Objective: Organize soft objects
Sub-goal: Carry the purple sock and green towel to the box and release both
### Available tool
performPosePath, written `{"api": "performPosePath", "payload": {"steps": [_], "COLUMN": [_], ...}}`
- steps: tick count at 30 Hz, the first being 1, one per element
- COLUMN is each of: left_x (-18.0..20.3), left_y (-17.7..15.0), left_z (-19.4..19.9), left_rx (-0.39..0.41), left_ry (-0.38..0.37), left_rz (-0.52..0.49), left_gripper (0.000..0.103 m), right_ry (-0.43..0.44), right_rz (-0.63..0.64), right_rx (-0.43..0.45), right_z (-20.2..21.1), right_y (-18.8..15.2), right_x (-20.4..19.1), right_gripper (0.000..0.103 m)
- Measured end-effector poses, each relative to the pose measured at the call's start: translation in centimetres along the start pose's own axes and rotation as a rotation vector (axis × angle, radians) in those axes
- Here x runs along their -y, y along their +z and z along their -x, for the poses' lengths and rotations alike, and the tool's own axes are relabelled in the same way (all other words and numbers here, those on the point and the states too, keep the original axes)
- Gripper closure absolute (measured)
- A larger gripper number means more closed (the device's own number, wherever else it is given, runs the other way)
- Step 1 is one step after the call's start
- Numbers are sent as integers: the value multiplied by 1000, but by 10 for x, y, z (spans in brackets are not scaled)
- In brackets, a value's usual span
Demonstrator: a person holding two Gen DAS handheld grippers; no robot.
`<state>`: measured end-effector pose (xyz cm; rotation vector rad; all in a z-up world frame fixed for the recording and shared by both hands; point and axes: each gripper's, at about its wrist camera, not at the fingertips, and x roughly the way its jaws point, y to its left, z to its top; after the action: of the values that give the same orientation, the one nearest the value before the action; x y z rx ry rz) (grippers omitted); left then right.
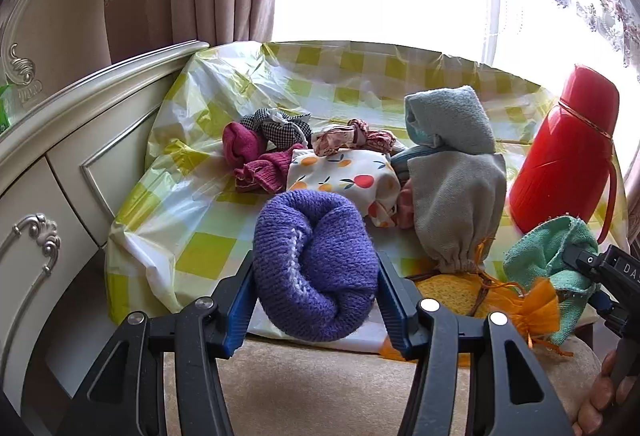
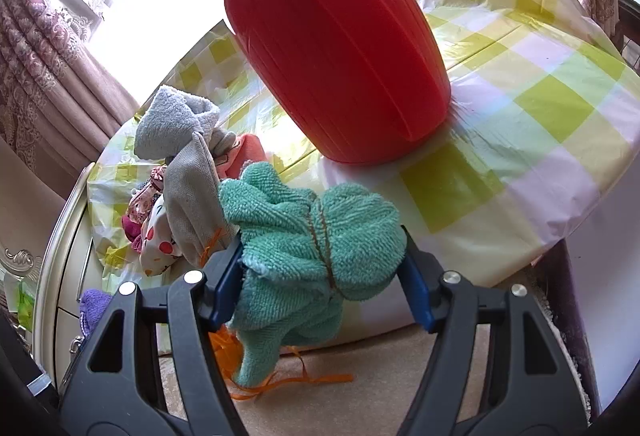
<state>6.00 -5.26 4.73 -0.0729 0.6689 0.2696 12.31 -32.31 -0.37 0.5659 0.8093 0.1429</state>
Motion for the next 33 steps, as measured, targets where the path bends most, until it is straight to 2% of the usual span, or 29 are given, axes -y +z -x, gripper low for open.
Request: {"api": "performPosePath", "payload": {"steps": [8,12,19,25,27,30,33], "left_x": [65,102,173,235,254,268,266], "left_y": [-9,-15,-23,-33,-38,-45,-46], "left_z": [30,41,57,69,74,82,82], "left_rx": [31,29,7,-57,-91,-90,-97], "left_ry": [-140,-233,-429,-646,-746,-769,-757], "left_rz": [-89,-141,-217,-282,-328,-359,-355], "left_gripper": [47,47,47,46,37,20,20], "right_ry": [9,-28,-210,-356,-409,-467,-537], "right_rz": [-57,-85,-126,-206,-225,-256,-246], "right_rx": [32,54,126,178,205,262,302], "right_z": [42,69,120,158,171,189,197], "right_y": [5,8,16,30,35,40,51], "right_x": [33,59,122,183,197,210,216], "right_gripper": [32,32,32,29,25,14,10]}}
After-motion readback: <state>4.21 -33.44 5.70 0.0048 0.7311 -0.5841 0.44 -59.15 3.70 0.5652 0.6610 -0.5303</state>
